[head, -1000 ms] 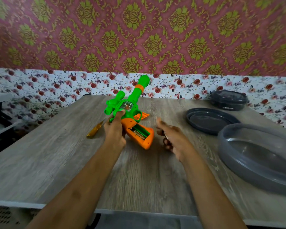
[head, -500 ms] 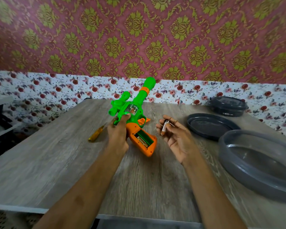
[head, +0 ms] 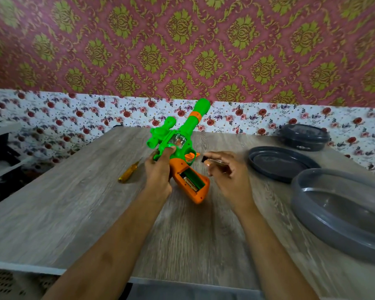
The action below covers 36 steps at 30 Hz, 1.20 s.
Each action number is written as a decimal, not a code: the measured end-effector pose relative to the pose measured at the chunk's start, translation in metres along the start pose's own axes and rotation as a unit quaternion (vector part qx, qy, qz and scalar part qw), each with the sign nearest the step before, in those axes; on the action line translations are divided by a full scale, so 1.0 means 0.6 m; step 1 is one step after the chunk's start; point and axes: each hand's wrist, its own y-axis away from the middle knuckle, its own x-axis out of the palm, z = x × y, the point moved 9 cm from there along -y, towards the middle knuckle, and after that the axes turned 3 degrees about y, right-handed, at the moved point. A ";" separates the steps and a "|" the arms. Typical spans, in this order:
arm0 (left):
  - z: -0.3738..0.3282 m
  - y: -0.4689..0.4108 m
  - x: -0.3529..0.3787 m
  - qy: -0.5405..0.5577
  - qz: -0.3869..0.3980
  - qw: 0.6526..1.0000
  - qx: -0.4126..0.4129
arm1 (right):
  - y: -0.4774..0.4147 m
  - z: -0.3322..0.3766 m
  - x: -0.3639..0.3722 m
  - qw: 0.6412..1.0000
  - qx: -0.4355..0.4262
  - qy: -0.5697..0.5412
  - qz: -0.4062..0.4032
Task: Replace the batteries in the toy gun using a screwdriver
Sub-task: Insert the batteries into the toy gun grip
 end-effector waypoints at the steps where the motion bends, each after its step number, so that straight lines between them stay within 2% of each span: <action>1: 0.001 0.000 0.000 -0.005 0.003 1.000 0.000 | 0.001 0.001 0.008 0.999 -0.006 0.038 0.010; 3: 0.001 0.001 0.002 -0.007 0.008 1.000 0.005 | 0.001 0.002 0.015 0.998 -0.002 0.058 0.019; 8: 0.000 0.002 0.005 -0.012 0.006 1.000 0.016 | 0.002 0.001 0.011 0.999 0.025 0.023 0.021; 13: -0.004 0.004 0.012 -0.041 0.017 0.998 0.043 | 0.007 0.012 0.028 0.995 -0.037 0.072 0.050; 16: -0.004 0.008 0.012 -0.041 0.019 0.998 0.043 | 0.005 0.023 0.024 0.992 -0.078 0.096 0.038; 23: -0.009 0.013 0.017 -0.052 0.029 0.997 0.058 | 0.006 0.022 0.011 0.995 -0.057 0.082 -0.019; 32: -0.007 0.017 0.026 -0.054 0.058 0.995 0.061 | 0.011 0.040 0.014 0.980 -0.143 0.130 -0.039; 36: -0.009 0.016 0.027 -0.062 0.073 0.992 0.077 | 0.019 0.056 0.040 0.962 -0.197 0.190 -0.007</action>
